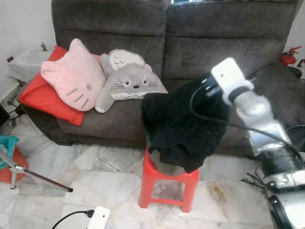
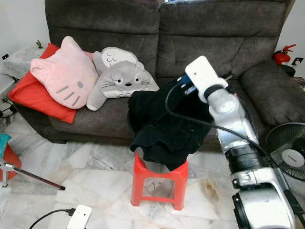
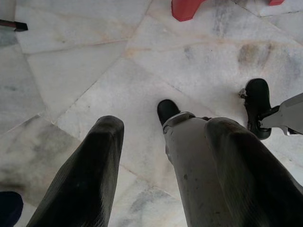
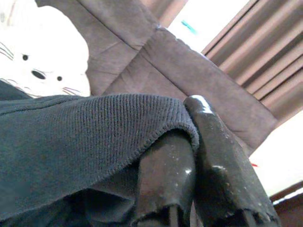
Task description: Hang hanger
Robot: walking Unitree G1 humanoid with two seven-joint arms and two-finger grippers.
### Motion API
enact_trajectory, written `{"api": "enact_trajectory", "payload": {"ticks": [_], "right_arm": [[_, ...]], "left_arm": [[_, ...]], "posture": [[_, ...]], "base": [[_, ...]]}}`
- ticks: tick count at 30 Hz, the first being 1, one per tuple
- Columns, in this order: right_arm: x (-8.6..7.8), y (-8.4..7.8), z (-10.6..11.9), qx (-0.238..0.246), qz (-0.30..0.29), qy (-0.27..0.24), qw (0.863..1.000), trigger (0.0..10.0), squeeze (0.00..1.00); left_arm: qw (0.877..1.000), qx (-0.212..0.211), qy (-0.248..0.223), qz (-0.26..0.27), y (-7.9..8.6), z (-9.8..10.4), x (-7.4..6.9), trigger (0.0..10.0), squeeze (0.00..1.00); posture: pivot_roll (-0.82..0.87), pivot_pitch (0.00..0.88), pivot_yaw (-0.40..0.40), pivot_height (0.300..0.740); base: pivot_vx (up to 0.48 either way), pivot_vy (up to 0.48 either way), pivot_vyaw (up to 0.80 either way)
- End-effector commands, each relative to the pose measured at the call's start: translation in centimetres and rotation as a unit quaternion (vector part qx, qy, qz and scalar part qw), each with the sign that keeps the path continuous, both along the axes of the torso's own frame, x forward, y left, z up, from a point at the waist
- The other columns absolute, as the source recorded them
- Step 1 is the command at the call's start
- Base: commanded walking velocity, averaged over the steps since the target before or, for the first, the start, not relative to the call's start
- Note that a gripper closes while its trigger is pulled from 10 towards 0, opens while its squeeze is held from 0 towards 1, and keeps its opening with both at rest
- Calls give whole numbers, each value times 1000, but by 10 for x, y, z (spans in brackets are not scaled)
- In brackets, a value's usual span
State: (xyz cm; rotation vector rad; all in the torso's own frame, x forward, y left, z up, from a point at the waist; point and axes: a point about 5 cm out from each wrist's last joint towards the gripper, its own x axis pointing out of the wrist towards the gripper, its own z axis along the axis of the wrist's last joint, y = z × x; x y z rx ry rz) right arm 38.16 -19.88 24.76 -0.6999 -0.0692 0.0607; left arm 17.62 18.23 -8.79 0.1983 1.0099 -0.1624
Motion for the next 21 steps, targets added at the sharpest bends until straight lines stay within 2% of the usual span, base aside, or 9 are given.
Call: {"api": "enact_trajectory", "payload": {"ticks": [1, 9, 13, 14, 15, 16, 17, 21], "right_arm": [[2, -2, 16, 16, 4, -24, 1000, 0, 0], [4, 3, 20, 31, 30, -20, 999, 0, 0], [3, 5, -2, 37, 21, 21, 999, 0, 0], [2, 5, -8, 38, 17, 31, 999, 2471, 0], [1, 5, -12, 39, 14, 37, 998, 2471, 0], [-1, 6, -21, 45, 8, 52, 998, 5686, 0], [-2, 6, -27, 47, 8, 65, 997, 10000, 0], [-6, 8, -42, 51, 11, 92, 994, 10000, 0]], "left_arm": [[1000, 7, 0, -4, 1, 0, 1, 10000, 0], [1000, 7, 0, -4, 1, 0, 1, 10000, 0], [1000, 7, 1, -4, 1, 0, 1, 10000, 0], [1000, 7, 1, -4, 1, 0, 1, 10000, 0], [1000, 7, 1, -4, 1, 0, 1, 10000, 0], [1000, 7, 1, -4, 1, 0, 1, 10000, 0], [1000, 7, 1, -4, 1, 0, 1, 10000, 0], [1000, 7, 1, -4, 1, 0, 1, 10000, 0]], "posture": [[20, 0, 5, 740], [18, 0, 5, 740], [23, 0, 4, 740], [24, 0, 3, 740], [23, 0, 3, 740], [22, 0, 4, 740], [21, 0, 4, 740], [20, 0, 5, 740]], "base": [[0, 0, 0], [0, 0, 0], [0, 0, 0], [0, 0, 0], [0, 0, 0], [0, 0, 0], [0, 0, 0], [0, 0, 0]]}}
